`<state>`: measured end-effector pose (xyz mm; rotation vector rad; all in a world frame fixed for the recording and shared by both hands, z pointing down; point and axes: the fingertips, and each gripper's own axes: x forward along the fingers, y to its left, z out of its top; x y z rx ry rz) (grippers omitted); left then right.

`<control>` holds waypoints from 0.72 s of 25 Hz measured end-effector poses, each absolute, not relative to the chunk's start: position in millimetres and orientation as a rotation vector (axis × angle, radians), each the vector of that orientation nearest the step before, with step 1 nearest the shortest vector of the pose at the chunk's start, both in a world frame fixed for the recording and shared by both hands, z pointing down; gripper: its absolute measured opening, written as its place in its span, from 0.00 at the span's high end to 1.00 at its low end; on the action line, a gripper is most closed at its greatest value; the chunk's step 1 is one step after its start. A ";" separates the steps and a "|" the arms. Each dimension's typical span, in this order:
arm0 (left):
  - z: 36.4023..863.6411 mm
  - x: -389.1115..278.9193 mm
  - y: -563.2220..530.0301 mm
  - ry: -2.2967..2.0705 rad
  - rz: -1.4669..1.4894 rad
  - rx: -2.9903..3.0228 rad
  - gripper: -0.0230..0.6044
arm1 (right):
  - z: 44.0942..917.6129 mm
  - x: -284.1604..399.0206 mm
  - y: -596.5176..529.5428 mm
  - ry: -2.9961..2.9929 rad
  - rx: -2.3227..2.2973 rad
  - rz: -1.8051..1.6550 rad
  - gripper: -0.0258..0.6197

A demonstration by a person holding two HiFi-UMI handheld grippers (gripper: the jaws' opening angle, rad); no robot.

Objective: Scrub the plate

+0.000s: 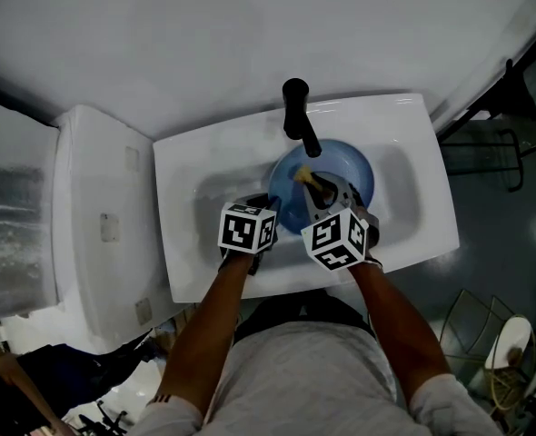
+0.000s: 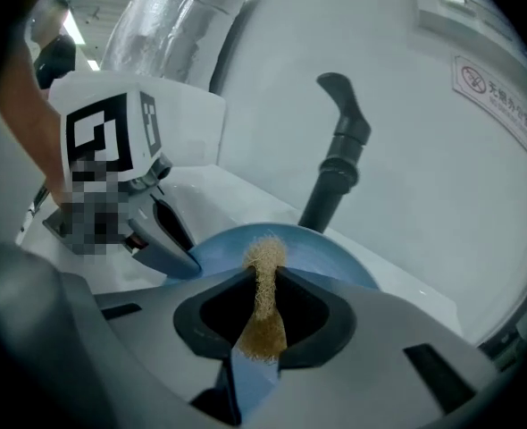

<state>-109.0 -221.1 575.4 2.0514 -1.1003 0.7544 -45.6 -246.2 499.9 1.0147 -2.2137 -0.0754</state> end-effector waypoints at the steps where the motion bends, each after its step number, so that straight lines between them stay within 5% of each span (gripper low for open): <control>1: 575.5 -109.4 -220.9 -1.100 0.754 2.049 0.86 | 504.8 -55.3 -243.4 -2.219 0.987 -0.074 0.86; 9: 575.8 -110.8 -221.2 -1.101 0.755 2.039 0.86 | 534.5 -84.7 -237.2 -2.196 0.841 -0.106 0.86; 18: 577.2 -111.4 -222.2 -1.103 0.756 2.032 0.86 | 533.6 -35.9 -246.6 -2.127 0.892 -0.117 0.86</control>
